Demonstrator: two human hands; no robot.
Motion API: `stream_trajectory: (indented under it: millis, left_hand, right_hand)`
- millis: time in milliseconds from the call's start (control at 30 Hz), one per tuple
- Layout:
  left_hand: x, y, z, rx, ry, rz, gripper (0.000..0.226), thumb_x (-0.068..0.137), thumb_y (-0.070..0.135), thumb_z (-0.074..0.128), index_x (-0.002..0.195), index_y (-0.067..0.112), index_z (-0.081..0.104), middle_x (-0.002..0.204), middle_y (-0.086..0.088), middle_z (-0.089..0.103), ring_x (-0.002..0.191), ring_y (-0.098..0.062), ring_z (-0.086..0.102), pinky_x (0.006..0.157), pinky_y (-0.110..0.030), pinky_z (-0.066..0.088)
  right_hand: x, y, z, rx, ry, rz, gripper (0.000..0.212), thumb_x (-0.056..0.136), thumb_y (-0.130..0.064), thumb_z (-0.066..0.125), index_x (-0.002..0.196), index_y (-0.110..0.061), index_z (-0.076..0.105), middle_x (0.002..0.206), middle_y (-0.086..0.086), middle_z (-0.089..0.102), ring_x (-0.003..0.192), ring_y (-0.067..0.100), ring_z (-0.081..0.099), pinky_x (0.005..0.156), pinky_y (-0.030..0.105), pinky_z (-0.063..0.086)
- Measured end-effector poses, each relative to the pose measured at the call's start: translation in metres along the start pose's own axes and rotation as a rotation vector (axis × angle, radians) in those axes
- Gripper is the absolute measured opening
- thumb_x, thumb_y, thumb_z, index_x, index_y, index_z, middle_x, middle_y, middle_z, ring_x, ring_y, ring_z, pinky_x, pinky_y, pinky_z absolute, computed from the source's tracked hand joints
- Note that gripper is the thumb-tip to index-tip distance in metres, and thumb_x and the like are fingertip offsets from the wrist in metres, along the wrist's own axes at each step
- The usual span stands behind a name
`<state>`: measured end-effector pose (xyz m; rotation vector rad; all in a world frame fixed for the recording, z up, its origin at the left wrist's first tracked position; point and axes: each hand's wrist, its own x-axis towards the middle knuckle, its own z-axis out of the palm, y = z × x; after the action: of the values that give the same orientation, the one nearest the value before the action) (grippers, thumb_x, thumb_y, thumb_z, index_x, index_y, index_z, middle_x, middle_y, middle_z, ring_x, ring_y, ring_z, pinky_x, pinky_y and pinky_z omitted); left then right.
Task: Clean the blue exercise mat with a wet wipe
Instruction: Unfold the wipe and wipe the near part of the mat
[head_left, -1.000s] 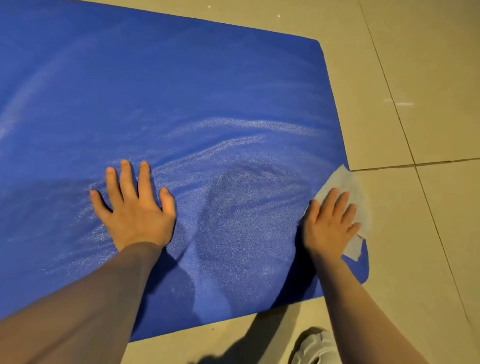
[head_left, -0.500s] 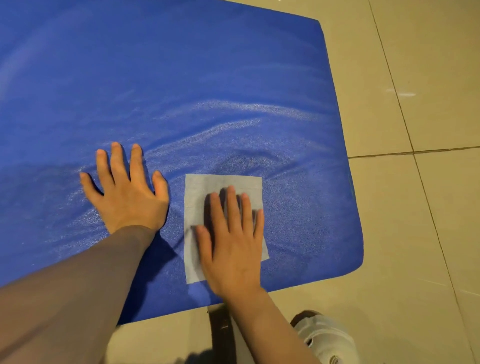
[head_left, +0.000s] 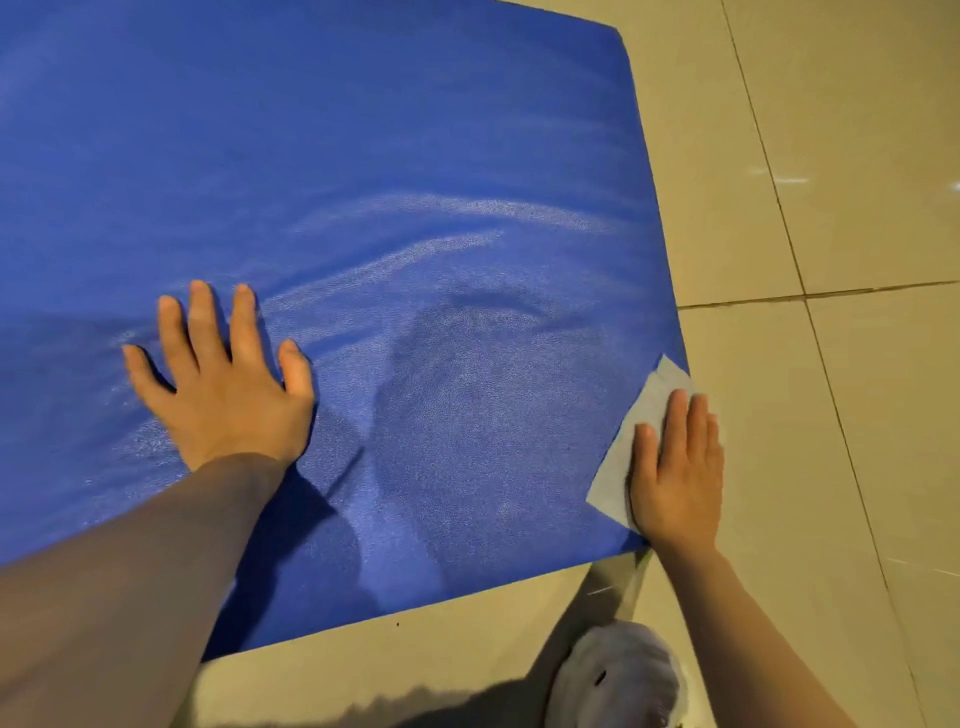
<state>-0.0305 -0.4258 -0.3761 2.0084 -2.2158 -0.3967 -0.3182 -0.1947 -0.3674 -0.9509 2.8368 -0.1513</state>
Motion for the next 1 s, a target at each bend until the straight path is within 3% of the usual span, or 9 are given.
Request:
stream_trajectory:
  millis: [133, 267, 367, 500, 700, 867, 1000]
  left_hand:
    - [-0.001, 0.000, -0.002, 0.017, -0.005, -0.008, 0.059, 0.102, 0.038, 0.038, 0.156, 0.021, 0.024, 0.165, -0.008, 0.011, 0.152, -0.027, 0.000, 0.119, -0.060, -0.001]
    - [-0.001, 0.000, -0.002, 0.018, 0.003, 0.008, 0.059, 0.102, 0.038, 0.037, 0.156, 0.019, 0.025, 0.164, -0.009, 0.013, 0.152, -0.029, 0.001, 0.118, -0.062, 0.000]
    - [-0.001, 0.000, -0.001, 0.011, 0.013, 0.012, 0.059, 0.101, 0.039, 0.036, 0.156, 0.018, 0.026, 0.164, -0.009, 0.014, 0.152, -0.029, 0.002, 0.118, -0.062, 0.001]
    - [0.000, -0.001, -0.002, 0.002, 0.023, 0.016, 0.061, 0.099, 0.042, 0.032, 0.155, 0.018, 0.026, 0.164, -0.008, 0.015, 0.152, -0.029, 0.003, 0.118, -0.062, 0.001]
    - [0.000, 0.000, -0.002, -0.004, 0.017, 0.017, 0.058, 0.101, 0.038, 0.038, 0.155, 0.018, 0.026, 0.164, -0.009, 0.014, 0.152, -0.030, 0.002, 0.118, -0.062, 0.001]
    - [0.000, -0.001, -0.002, 0.006, 0.009, 0.017, 0.059, 0.101, 0.039, 0.037, 0.155, 0.018, 0.025, 0.164, -0.009, 0.013, 0.152, -0.030, 0.002, 0.118, -0.062, 0.000]
    - [0.001, -0.002, -0.001, 0.019, 0.008, 0.025, 0.060, 0.101, 0.040, 0.036, 0.156, 0.018, 0.024, 0.164, -0.009, 0.012, 0.152, -0.030, 0.002, 0.118, -0.062, 0.001]
  right_hand:
    - [-0.035, -0.051, 0.017, -0.005, 0.074, 0.047, 0.067, 0.097, -0.044, 0.026, 0.144, 0.000, 0.043, 0.149, 0.023, 0.041, 0.136, 0.046, 0.038, 0.110, 0.056, 0.026]
    - [-0.088, -0.112, 0.033, 0.028, 0.078, -0.111, 0.061, 0.101, -0.045, 0.028, 0.148, -0.010, 0.040, 0.155, 0.016, 0.035, 0.143, 0.039, 0.030, 0.115, 0.052, 0.015]
    - [-0.139, -0.165, 0.040, 0.029, -0.002, -0.335, 0.059, 0.104, -0.048, 0.022, 0.152, -0.016, 0.034, 0.160, 0.011, 0.027, 0.148, 0.034, 0.020, 0.117, 0.054, 0.014]
    - [-0.145, -0.160, 0.044, 0.056, 0.011, -0.452, 0.059, 0.101, -0.049, 0.033, 0.151, -0.019, 0.036, 0.159, 0.008, 0.028, 0.149, 0.027, 0.021, 0.120, 0.049, 0.015]
    - [-0.080, -0.069, 0.027, 0.053, 0.082, 0.062, 0.071, 0.095, -0.047, 0.028, 0.148, 0.000, 0.035, 0.155, 0.022, 0.032, 0.143, 0.037, 0.031, 0.115, 0.045, 0.013]
    - [-0.048, -0.013, 0.008, 0.226, 0.096, 0.426, 0.081, 0.092, -0.053, 0.022, 0.154, 0.000, 0.017, 0.162, 0.022, 0.011, 0.150, 0.033, 0.010, 0.121, 0.042, 0.006]
    - [-0.043, -0.045, 0.013, 0.441, 0.161, 0.752, 0.066, 0.105, -0.035, 0.030, 0.153, 0.004, 0.008, 0.162, 0.023, 0.001, 0.150, 0.036, 0.000, 0.121, 0.038, -0.002]
